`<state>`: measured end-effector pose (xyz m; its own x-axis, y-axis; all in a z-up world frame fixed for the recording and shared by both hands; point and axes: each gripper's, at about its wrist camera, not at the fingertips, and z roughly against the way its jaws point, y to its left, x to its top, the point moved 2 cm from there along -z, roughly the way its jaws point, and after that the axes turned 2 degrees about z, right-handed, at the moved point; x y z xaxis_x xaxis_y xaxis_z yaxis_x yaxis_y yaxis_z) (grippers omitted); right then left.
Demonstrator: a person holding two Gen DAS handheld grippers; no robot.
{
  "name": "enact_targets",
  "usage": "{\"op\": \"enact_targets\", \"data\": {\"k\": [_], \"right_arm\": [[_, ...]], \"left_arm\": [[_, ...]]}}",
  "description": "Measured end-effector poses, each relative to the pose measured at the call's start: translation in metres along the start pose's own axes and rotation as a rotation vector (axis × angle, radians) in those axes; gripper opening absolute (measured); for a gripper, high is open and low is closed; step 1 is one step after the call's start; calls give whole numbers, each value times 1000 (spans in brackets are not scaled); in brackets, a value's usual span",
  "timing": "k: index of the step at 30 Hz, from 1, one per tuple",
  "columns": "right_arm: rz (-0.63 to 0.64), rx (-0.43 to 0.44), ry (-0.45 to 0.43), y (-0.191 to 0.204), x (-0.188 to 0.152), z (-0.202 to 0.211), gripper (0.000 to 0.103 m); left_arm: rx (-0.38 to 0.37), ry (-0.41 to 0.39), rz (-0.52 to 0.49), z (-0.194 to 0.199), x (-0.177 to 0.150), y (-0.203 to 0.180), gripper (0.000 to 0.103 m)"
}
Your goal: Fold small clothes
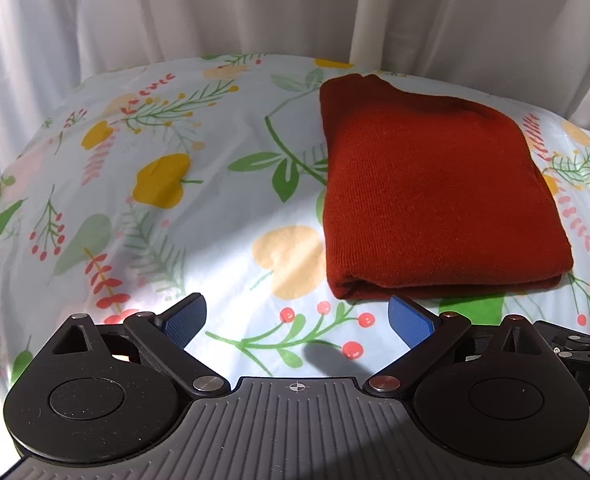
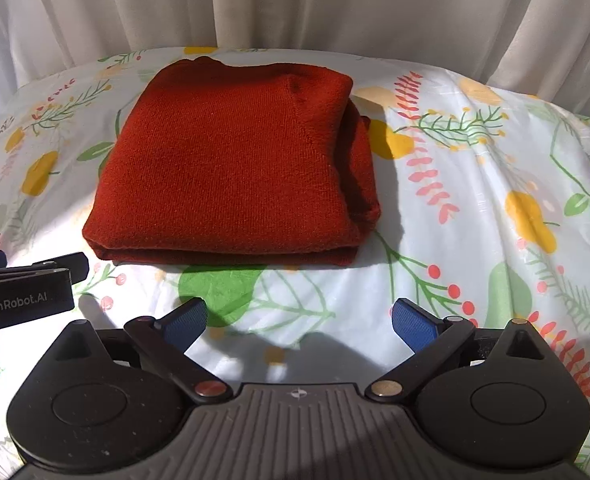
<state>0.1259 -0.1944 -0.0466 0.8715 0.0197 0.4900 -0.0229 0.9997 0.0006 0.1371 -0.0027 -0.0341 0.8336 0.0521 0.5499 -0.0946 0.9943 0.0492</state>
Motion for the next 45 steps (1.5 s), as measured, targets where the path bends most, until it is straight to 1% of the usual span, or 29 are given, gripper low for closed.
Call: {"op": "enact_targets", "data": {"k": [7, 24, 45], "right_arm": [[-22, -13, 13, -3, 1, -2, 99], [-20, -29, 25, -4, 2, -5, 99], [-36, -38, 17, -5, 4, -1, 99]], "left_arm": [[4, 5, -10, -1, 0, -1, 100], [11, 19, -20, -5, 0, -1, 100], [8, 21, -38, -5, 0, -1, 100]]}}
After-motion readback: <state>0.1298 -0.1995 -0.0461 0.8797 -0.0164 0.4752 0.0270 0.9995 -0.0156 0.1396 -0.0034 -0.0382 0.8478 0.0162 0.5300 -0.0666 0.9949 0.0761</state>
